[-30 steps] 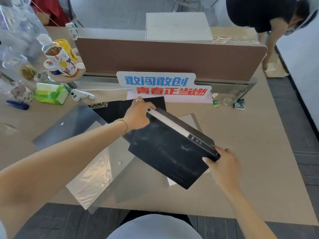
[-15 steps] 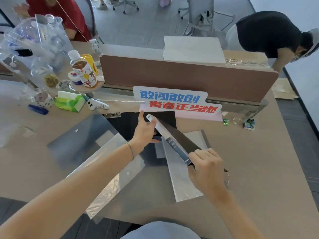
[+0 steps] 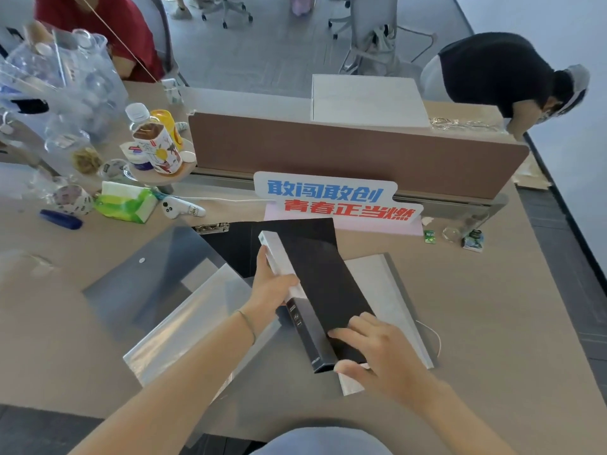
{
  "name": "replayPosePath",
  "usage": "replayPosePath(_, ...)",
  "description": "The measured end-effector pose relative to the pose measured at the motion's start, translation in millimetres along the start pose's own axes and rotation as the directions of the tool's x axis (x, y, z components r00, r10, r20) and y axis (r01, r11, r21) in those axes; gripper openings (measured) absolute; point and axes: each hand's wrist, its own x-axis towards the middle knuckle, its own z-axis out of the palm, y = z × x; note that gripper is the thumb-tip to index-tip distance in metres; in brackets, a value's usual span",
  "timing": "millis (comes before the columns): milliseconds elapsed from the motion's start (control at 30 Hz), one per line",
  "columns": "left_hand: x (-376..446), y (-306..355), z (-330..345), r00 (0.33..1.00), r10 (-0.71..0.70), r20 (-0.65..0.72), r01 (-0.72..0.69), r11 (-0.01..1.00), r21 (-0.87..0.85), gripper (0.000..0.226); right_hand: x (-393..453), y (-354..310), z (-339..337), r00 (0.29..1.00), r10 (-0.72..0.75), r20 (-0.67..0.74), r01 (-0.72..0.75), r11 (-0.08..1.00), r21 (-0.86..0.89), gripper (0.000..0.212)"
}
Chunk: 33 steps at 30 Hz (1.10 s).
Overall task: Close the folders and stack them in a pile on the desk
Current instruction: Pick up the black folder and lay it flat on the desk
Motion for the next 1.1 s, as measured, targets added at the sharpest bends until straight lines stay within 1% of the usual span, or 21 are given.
replayPosePath(33,1,-2,-2,0.999,0.031,0.022,-0.031,1.0,0.002,0.097,-2,5,-2,0.997,0.078,-0.011,-0.078,0.996,0.041,0.037)
replayPosePath(67,2,-2,-4,0.998,0.053,0.044,-0.053,0.999,-0.01,0.098,-4,14,-2,0.981,0.186,-0.06,-0.18,0.98,0.09,0.028)
replayPosePath(100,3,-3,-6,0.996,0.066,0.065,-0.065,0.998,-0.026,0.098,-5,23,-2,0.939,0.327,-0.108,-0.307,0.937,0.167,0.02)
replayPosePath(133,3,-2,-6,0.994,0.077,0.083,-0.074,0.997,-0.037,0.098,-4,33,-2,0.871,0.475,-0.121,-0.431,0.86,0.274,0.018)
replayPosePath(167,3,0,-5,0.991,0.093,0.101,-0.089,0.995,-0.038,0.098,-2,42,-3,0.785,0.613,-0.087,-0.539,0.746,0.391,0.022)
replayPosePath(233,1,5,1,0.978,0.139,0.156,-0.14,0.99,-0.003,0.098,1,60,-7,0.603,0.795,0.064,-0.68,0.47,0.563,0.031)
replayPosePath(300,-1,10,10,0.958,0.158,0.237,-0.174,0.984,0.047,0.099,-2,76,-11,0.463,0.863,0.202,-0.739,0.25,0.626,0.044)
replayPosePath(367,-4,14,21,0.941,0.147,0.304,-0.177,0.981,0.074,0.1,-9,86,-14,0.354,0.885,0.303,-0.751,0.076,0.656,0.054)
replayPosePath(400,-6,15,28,0.931,0.142,0.335,-0.176,0.981,0.076,0.1,-15,90,-16,0.318,0.885,0.341,-0.734,0.002,0.679,0.055)
replayPosePath(433,-7,16,34,0.921,0.142,0.363,-0.18,0.981,0.072,0.099,-19,93,-18,0.304,0.876,0.375,-0.7,-0.061,0.712,0.048)
replayPosePath(467,-8,15,41,0.912,0.142,0.385,-0.184,0.98,0.075,0.097,-23,96,-20,0.312,0.867,0.389,-0.661,-0.096,0.744,0.035)
replayPosePath(500,-8,14,49,0.905,0.146,0.399,-0.195,0.977,0.086,0.093,-26,99,-23,0.32,0.867,0.381,-0.633,-0.103,0.768,0.025)
replayPosePath(533,-9,13,57,0.907,0.149,0.394,-0.204,0.974,0.1,0.088,-30,103,-27,0.326,0.876,0.354,-0.612,-0.09,0.786,0.02)
replayPosePath(600,-12,9,75,0.922,0.154,0.356,-0.213,0.968,0.132,0.074,-38,115,-30,0.321,0.903,0.287,-0.571,-0.057,0.819,0.02)
replayPosePath(667,-14,2,97,0.935,0.155,0.319,-0.217,0.962,0.166,0.063,-50,127,-33,0.321,0.919,0.231,-0.568,-0.009,0.823,0.024)
replayPosePath(733,-15,-6,122,0.941,0.154,0.302,-0.219,0.956,0.196,0.059,-64,142,-38,0.327,0.925,0.193,-0.574,0.033,0.818,0.026)
replayPosePath(833,-16,-16,159,0.94,0.151,0.305,-0.233,0.939,0.254,0.052,-85,171,-47,0.329,0.935,0.133,-0.59,0.094,0.802,0.021)
replayPosePath(900,-16,-22,185,0.939,0.155,0.306,-0.248,0.923,0.294,0.052,-102,194,-49,0.321,0.939,0.119,-0.621,0.114,0.775,0.016)
replayPosePath(967,-14,-28,213,0.939,0.162,0.302,-0.265,0.903,0.338,0.057,-118,218,-49,0.296,0.949,0.109,-0.664,0.122,0.738,0.013)
replayPosePath(1033,-12,-35,243,0.942,0.168,0.289,-0.272,0.889,0.369,0.063,-132,238,-53,0.259,0.961,0.101,-0.687,0.109,0.719,0.015)
replayPosePath(1100,-11,-45,272,0.943,0.171,0.285,-0.275,0.882,0.382,0.07,-144,252,-62,0.244,0.965,0.092,-0.697,0.109,0.709,0.02)
